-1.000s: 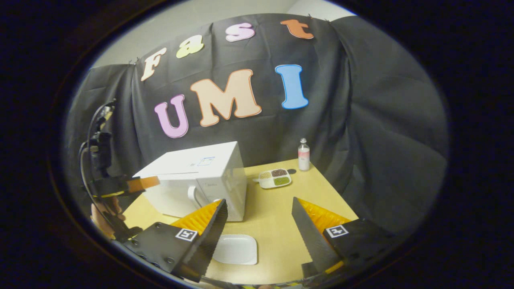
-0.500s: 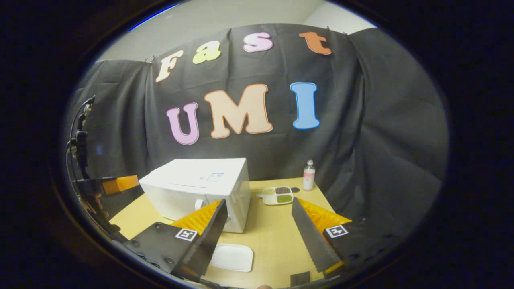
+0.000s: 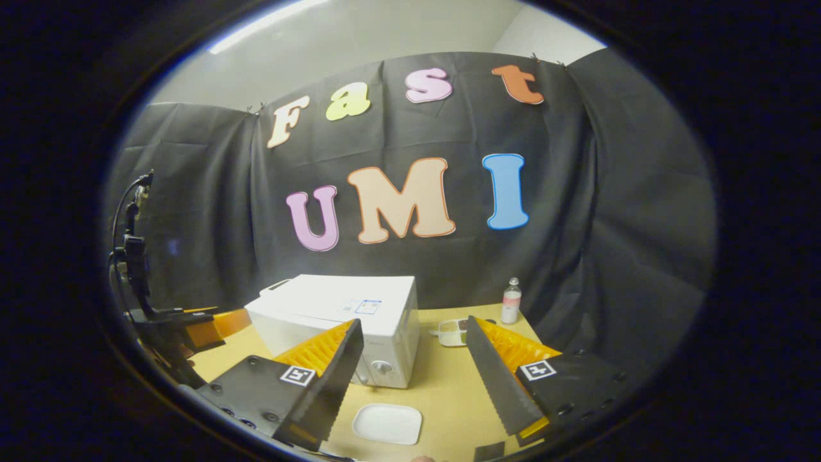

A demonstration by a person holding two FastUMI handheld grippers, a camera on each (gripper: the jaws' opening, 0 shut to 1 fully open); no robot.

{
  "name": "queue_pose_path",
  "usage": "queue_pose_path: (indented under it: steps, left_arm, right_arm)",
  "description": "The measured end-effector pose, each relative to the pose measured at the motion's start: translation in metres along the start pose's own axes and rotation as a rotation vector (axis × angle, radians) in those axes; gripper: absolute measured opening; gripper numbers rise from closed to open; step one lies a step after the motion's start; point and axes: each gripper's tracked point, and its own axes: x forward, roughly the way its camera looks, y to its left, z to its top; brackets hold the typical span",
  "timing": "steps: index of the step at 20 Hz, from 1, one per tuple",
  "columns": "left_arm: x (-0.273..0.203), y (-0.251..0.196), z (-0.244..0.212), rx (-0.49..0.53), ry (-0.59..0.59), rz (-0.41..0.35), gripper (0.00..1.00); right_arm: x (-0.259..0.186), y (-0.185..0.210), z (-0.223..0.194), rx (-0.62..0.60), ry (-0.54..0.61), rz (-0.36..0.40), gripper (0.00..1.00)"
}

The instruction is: Open the microwave oven with the left hand, put the food in, and close the microwave oven.

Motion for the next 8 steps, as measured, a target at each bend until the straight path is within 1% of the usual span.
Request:
queue_pose_path:
  steps: [4, 7, 8]
  left_arm:
    - [-0.004, -0.006, -0.001, 0.012, 0.007, -0.009, 0.96]
    - [-0.006, -0.014, -0.003, 0.038, 0.017, -0.033, 0.96]
    - [-0.008, -0.019, -0.004, 0.045, 0.019, -0.045, 0.96]
  right_arm:
    - [-0.012, -0.006, -0.002, -0.005, -0.001, -0.016, 0.92]
    - [-0.019, -0.007, -0.007, 0.001, 0.006, -0.019, 0.92]
    - [-0.020, -0.007, -0.006, 0.002, 0.004, -0.021, 0.99]
